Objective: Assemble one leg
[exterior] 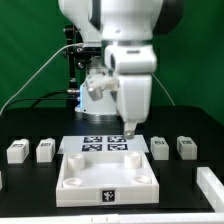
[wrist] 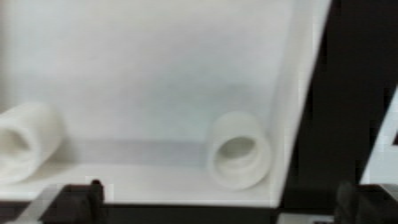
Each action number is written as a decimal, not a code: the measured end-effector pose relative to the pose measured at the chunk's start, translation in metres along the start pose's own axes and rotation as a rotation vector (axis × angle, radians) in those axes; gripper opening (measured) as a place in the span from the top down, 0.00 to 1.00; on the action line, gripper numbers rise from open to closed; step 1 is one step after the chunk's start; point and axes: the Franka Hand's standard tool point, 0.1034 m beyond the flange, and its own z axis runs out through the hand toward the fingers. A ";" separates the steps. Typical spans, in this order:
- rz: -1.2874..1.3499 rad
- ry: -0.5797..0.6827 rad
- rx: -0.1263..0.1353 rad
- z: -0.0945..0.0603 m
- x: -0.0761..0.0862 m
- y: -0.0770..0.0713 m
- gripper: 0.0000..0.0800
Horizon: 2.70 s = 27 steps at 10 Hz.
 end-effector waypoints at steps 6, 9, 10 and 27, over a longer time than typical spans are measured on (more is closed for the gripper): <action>0.054 0.027 0.039 0.042 -0.019 -0.016 0.19; 0.054 0.027 0.040 0.042 -0.019 -0.017 0.55; 0.055 0.027 0.040 0.042 -0.019 -0.017 0.77; 0.134 0.067 -0.044 0.039 0.051 0.074 0.93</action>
Offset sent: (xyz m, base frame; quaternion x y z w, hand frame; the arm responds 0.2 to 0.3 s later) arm 0.0022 -0.0019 -0.0172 -0.0017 0.0144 0.0120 0.9998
